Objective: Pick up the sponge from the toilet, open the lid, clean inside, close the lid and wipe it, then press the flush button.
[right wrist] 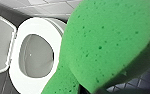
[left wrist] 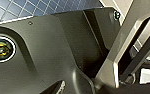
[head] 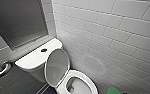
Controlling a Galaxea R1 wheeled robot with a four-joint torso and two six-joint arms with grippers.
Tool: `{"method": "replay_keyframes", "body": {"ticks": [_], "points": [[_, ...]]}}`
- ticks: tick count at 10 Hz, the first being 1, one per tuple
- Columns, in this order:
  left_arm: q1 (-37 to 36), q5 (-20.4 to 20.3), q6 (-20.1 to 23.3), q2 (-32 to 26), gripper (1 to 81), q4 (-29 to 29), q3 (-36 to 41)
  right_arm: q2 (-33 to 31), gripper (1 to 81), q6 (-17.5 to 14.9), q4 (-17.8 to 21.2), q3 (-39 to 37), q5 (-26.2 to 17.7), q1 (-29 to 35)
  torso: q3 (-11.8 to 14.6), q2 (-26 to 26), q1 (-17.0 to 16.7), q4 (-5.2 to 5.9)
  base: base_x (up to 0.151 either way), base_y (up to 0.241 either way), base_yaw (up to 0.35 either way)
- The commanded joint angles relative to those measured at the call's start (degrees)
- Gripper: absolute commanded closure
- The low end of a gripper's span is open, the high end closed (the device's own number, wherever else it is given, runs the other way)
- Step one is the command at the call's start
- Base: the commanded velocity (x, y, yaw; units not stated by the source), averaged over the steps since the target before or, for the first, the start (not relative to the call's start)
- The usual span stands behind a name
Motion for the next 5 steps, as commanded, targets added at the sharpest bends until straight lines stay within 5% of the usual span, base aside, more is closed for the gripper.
{"method": "replay_keyframes", "body": {"ticks": [1,5], "points": [[-0.8,3.8,0.0,-1.1,1.0,-0.4,0.6,-2.0,81.1,-0.3,6.9,1.8,-4.7,6.5,0.0,0.0,0.0,0.00,0.000,0.000,0.000],[-0.9,3.8,0.0,-0.9,1.0,-0.2,0.6,-0.8,81.1,-0.8,7.4,0.5,-8.2,12.4,0.0,0.0,0.0,0.00,0.000,0.000,0.000]]}}
